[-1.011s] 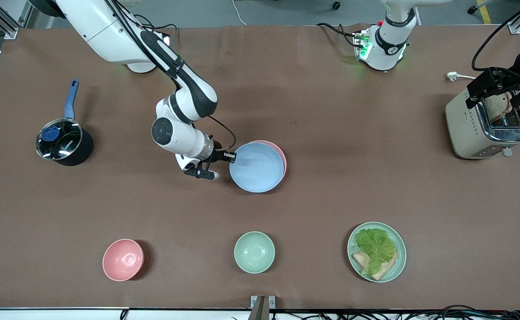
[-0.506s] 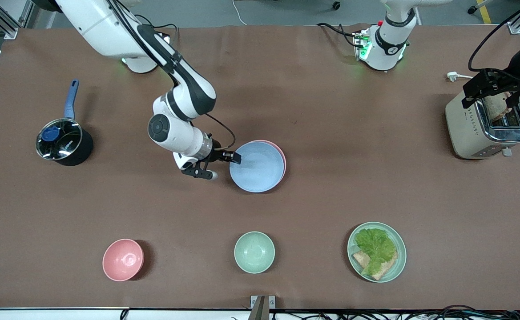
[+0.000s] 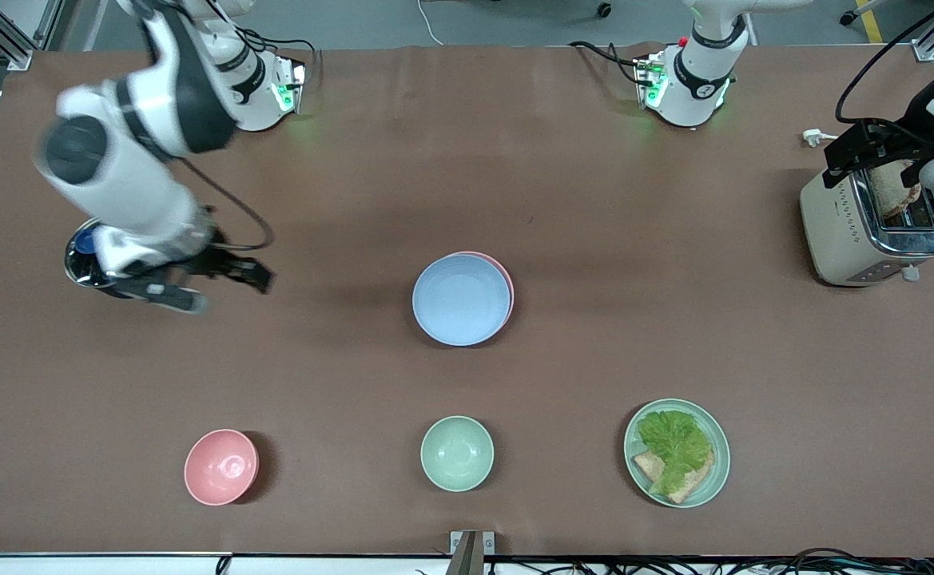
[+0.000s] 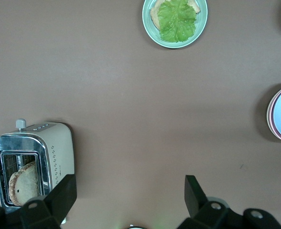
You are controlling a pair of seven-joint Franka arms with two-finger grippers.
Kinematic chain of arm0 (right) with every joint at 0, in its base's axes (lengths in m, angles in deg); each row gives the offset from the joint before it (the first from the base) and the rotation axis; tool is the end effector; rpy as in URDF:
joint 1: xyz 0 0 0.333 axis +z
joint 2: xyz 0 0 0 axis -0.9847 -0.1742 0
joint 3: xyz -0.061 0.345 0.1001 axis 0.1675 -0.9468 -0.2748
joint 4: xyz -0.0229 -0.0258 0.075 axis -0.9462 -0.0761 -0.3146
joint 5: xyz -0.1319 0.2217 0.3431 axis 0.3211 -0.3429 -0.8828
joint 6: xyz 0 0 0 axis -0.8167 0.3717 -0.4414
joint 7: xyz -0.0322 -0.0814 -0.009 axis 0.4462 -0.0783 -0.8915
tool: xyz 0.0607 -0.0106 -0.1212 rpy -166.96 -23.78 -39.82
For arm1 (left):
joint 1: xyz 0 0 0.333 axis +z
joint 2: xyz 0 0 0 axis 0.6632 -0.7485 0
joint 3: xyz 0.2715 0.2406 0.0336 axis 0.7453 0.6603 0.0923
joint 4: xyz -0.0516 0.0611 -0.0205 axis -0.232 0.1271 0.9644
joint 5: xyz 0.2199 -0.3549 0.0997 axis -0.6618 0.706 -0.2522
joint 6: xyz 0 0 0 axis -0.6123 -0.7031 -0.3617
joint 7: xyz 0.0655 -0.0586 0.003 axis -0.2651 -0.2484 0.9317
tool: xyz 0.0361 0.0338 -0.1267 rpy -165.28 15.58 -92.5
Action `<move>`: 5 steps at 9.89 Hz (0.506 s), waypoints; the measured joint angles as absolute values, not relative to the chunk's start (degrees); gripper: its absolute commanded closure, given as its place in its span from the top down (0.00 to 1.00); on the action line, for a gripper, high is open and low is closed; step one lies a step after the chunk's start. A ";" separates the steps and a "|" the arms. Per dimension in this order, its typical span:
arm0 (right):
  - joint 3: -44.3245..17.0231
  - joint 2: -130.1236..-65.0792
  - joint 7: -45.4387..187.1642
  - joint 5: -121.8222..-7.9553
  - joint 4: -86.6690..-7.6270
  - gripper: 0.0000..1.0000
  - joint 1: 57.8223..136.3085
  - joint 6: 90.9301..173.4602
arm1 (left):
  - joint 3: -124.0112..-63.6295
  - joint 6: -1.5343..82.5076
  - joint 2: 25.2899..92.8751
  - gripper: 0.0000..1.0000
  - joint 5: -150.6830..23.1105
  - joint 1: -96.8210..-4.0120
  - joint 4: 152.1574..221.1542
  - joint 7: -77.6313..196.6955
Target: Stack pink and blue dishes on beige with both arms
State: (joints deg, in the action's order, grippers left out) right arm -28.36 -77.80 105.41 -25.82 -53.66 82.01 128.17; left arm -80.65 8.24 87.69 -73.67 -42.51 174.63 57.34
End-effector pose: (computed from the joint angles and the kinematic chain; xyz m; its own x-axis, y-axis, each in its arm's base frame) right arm 0.6136 0.1171 0.5002 0.9526 -0.3005 0.0479 -0.3009 -0.9536 0.0012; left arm 0.5602 -0.0585 0.6875 0.9996 -0.0295 0.0034 -0.0294 -0.9994 -0.0201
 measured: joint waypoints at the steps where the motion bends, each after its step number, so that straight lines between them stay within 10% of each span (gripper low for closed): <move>1: -24.53 -76.16 100.68 -25.65 -51.35 1.00 81.83 124.64 | -80.68 8.24 87.73 1.00 -73.67 -42.54 174.62 57.33; 5: -17.64 -73.96 87.85 -25.53 -37.52 1.00 79.04 106.78 | -81.12 7.22 87.86 1.00 -73.67 -42.58 174.59 57.30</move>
State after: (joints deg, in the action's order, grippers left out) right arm -17.64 -73.96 87.85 -25.53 -37.52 79.04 106.78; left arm -81.12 7.22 87.86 -73.67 -42.58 174.59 57.30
